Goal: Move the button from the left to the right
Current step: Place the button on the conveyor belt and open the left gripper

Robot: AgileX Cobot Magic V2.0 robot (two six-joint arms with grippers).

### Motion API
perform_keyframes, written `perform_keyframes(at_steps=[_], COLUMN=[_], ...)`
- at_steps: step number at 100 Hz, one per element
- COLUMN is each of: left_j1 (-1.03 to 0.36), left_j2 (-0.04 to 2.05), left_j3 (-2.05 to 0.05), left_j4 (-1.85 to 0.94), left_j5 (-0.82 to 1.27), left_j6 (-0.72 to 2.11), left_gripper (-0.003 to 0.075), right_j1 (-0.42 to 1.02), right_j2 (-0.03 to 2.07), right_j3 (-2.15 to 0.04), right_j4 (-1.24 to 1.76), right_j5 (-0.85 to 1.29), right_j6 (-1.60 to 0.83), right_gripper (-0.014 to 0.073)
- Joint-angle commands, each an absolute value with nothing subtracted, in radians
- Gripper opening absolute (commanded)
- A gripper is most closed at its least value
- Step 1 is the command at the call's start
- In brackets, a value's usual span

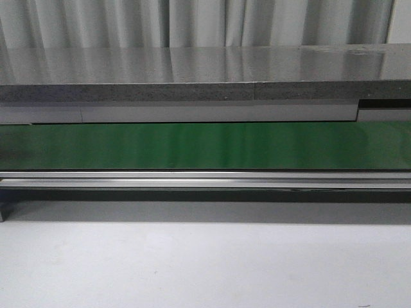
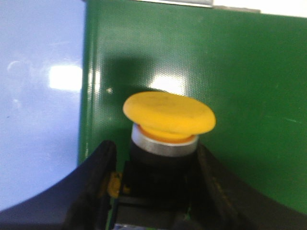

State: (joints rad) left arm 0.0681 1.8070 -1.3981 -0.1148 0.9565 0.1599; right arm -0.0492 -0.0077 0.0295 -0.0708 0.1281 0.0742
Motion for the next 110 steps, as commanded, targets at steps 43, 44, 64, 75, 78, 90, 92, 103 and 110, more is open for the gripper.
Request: perform_keyframes(at_steps=[43,44,64,75,78,90,92,103,110], left_j1=[0.057,0.057,0.055,0.055,0.055,0.033,0.029,-0.014,-0.041], left_j2=[1.759,1.756,1.635,1.536,1.506,1.356,1.327,1.166,1.063], left_j3=[-1.429,-1.429,-1.425,-1.399,-1.384,-1.285,-1.271,-1.152,-1.07], left_j4=[-0.22,-0.222,-0.224,-0.224,-0.226,-0.248,-0.248,-0.248,-0.248], left_j5=[0.955,0.955,0.955,0.923,0.907,0.802,0.78,0.663,0.602], left_j6=[0.24,0.241,0.246,0.251,0.257,0.299,0.303,0.319,0.323], left_gripper=[0.0653,0.0653,0.0653,0.0653,0.0653,0.0653,0.0653,0.0653,0.0653], right_j1=[-0.055,-0.055,-0.055,-0.055,-0.055,-0.055,-0.055,-0.055,-0.055], right_j2=[-0.023,-0.023,-0.023,-0.023,-0.023,-0.023,-0.023,-0.023,-0.023], right_j3=[0.029,0.029,0.029,0.029,0.029,0.029,0.029,0.029,0.029], right_j4=[-0.072,-0.072,-0.072,-0.072,-0.072,-0.072,-0.072,-0.072,-0.072], right_j5=[0.049,0.049,0.049,0.049,0.049,0.049,0.049,0.049,0.049], right_j6=[0.071,0.071,0.071,0.071,0.071,0.071,0.071,0.071,0.071], right_gripper=[-0.0122,-0.0122,-0.0122,-0.0122,-0.0122,-0.0122,-0.0122,-0.0122,-0.0122])
